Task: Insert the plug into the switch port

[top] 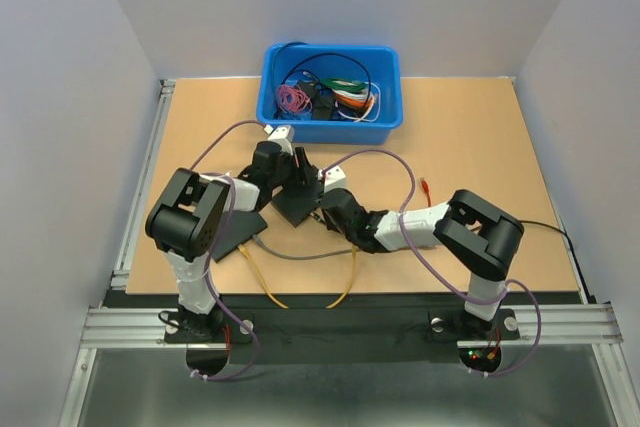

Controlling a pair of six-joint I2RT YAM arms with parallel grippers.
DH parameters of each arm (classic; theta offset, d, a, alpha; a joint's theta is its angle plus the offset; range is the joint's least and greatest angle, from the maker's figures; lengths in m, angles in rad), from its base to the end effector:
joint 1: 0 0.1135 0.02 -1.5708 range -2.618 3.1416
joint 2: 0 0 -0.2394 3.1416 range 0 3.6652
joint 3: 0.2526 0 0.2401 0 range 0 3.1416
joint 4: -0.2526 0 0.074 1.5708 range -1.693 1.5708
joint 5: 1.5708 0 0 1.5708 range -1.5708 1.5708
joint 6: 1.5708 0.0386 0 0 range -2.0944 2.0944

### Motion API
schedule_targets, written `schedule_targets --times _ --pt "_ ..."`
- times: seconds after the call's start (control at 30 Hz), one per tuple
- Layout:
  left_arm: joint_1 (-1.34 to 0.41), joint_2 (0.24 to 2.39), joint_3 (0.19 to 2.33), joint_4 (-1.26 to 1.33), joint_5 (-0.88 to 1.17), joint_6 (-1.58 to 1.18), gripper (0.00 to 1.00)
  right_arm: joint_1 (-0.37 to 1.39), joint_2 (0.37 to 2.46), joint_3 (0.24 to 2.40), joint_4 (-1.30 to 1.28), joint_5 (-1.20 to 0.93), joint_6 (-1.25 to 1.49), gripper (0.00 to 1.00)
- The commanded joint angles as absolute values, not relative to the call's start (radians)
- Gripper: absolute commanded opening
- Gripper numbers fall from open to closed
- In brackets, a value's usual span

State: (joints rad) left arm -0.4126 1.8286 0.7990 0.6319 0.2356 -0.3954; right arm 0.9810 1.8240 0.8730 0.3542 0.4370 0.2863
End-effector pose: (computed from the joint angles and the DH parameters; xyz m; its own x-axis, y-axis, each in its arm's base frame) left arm 0.3217 -0.1506 0.1334 -0.5535 -0.1665 -0.8160 0.4051 0.8022 -0.4385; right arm 0.2105 0.2851 0.1296 -0.4575 -0.2236 -0.8606 -0.4472 0.8944 0.0054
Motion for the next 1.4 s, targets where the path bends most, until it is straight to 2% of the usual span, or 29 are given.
schedule_targets --times 0.0,0.8,1.37 --pt "-0.433 1.867 0.798 0.551 0.264 -0.356 0.63 0.976 1.835 0.896 0.489 0.405 0.273 0.0" --pt "-0.511 1.898 0.825 0.518 0.273 -0.291 0.57 0.965 1.753 0.719 0.821 0.384 0.048 0.0" --pt "-0.52 1.888 0.815 0.506 0.261 -0.285 0.54 0.914 1.813 0.773 0.861 0.347 -0.032 0.01"
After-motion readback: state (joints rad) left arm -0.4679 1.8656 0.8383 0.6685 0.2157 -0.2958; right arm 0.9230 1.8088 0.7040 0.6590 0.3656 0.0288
